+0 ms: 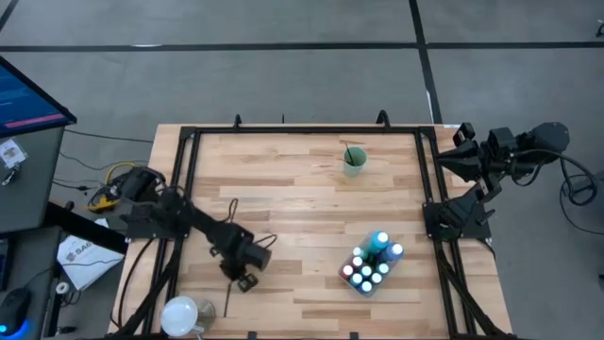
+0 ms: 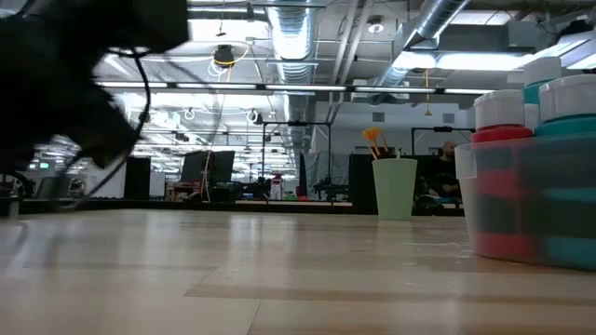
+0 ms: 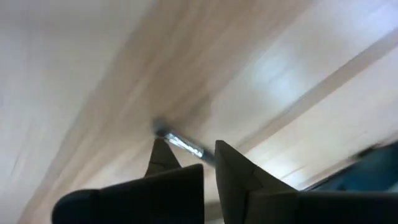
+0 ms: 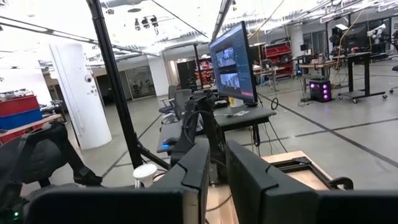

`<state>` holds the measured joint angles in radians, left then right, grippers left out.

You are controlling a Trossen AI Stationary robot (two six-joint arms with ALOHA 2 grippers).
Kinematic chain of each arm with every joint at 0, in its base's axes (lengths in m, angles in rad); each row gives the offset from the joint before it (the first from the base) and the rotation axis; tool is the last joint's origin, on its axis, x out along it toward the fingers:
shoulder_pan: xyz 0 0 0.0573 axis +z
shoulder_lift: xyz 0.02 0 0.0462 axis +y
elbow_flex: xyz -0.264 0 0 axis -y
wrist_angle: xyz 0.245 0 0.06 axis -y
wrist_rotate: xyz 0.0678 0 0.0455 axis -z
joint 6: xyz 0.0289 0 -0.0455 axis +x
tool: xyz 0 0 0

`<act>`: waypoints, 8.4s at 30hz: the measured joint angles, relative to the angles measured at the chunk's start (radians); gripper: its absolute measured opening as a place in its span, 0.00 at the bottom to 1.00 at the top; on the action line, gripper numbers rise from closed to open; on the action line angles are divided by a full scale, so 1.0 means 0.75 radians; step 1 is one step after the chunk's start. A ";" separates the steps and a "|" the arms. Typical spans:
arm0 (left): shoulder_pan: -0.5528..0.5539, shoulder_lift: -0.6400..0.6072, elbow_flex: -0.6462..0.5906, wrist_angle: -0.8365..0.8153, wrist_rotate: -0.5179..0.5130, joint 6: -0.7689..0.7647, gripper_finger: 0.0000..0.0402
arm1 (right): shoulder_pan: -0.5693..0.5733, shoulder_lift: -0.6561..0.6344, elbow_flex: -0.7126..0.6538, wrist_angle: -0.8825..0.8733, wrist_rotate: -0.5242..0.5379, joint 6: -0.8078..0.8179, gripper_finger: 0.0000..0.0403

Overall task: Pick & Place Paint Supplies
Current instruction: Put the black paint brush into the green cup

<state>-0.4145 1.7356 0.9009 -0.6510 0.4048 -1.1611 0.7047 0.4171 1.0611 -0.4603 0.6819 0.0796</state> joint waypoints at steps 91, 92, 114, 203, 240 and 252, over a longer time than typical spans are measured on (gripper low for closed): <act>0.543 0.072 0.218 0.707 -0.067 0.538 0.00 | -0.001 0.162 -0.001 0.136 0.142 0.164 0.12; 0.540 0.050 0.218 0.705 -0.061 0.550 0.00 | -0.001 0.182 -0.001 0.133 0.170 0.162 0.12; 0.216 -0.827 0.082 -0.370 -0.647 0.330 0.00 | -0.667 1.129 0.209 0.232 -0.457 0.078 0.12; 0.131 -1.317 -0.389 0.140 -0.620 0.216 0.00 | -0.830 2.823 1.368 -0.267 -1.068 -0.626 0.01; 0.133 -1.184 -0.389 -0.135 -0.729 0.276 0.00 | -0.885 2.672 1.420 -0.079 -1.108 -0.398 0.33; 0.133 -1.262 -0.389 -0.134 -0.716 0.252 0.00 | -0.915 2.834 1.421 -0.053 -1.086 -0.361 0.45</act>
<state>-0.3147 0.7892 0.6090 -0.7515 -0.1326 -0.9721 0.0181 2.5427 2.1269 -0.5000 -0.1326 -0.1912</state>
